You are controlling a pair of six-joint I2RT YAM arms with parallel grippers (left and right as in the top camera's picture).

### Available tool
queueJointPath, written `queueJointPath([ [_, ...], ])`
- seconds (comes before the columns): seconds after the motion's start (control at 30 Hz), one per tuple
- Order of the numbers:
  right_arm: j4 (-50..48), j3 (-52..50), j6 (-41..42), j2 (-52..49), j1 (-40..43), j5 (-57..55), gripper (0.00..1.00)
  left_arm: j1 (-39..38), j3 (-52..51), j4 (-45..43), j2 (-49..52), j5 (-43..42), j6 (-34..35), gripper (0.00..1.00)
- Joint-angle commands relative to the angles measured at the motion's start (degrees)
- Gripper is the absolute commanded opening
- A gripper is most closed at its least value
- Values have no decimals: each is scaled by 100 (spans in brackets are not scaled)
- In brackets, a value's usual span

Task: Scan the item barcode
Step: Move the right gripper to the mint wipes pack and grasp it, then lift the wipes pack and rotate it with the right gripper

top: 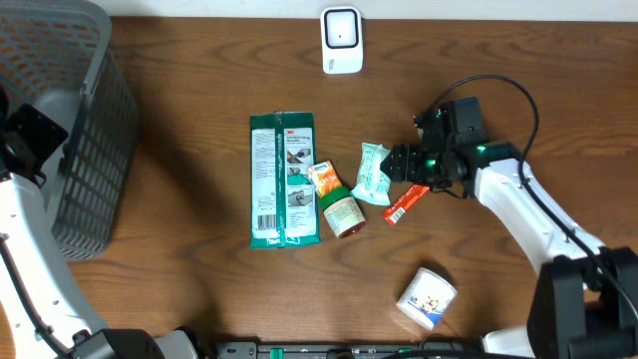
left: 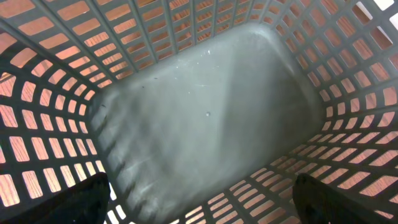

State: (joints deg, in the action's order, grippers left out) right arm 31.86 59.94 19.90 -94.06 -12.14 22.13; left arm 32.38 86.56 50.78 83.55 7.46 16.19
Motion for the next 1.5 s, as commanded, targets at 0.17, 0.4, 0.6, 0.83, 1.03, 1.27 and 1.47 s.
queueJointPath([
  [0.17, -155, -4, -24, -610, -72, 42, 72, 17, 76, 2, 46, 33, -72, 93],
  [0.4, -494, -7, 33, -1043, -72, 46, 72, 17, 76, 2, 46, 33, -72, 93],
  [0.6, -557, -7, 118, -1130, -70, 92, 72, 17, 76, 2, 46, 33, -72, 93],
  [0.83, -791, -7, 240, -1130, -74, 81, 72, 17, 76, 2, 48, 33, -72, 93],
  [1.03, -903, -9, 706, -1134, -153, 44, 69, 17, 76, 4, 48, 33, -72, 93],
  [1.27, -951, -284, 752, -1134, -396, -42, 68, 17, 76, 4, 48, 33, -72, 93],
  [1.47, -1392, -581, 970, -1134, -470, -175, 66, 17, 76, 4, 48, 33, -72, 93],
])
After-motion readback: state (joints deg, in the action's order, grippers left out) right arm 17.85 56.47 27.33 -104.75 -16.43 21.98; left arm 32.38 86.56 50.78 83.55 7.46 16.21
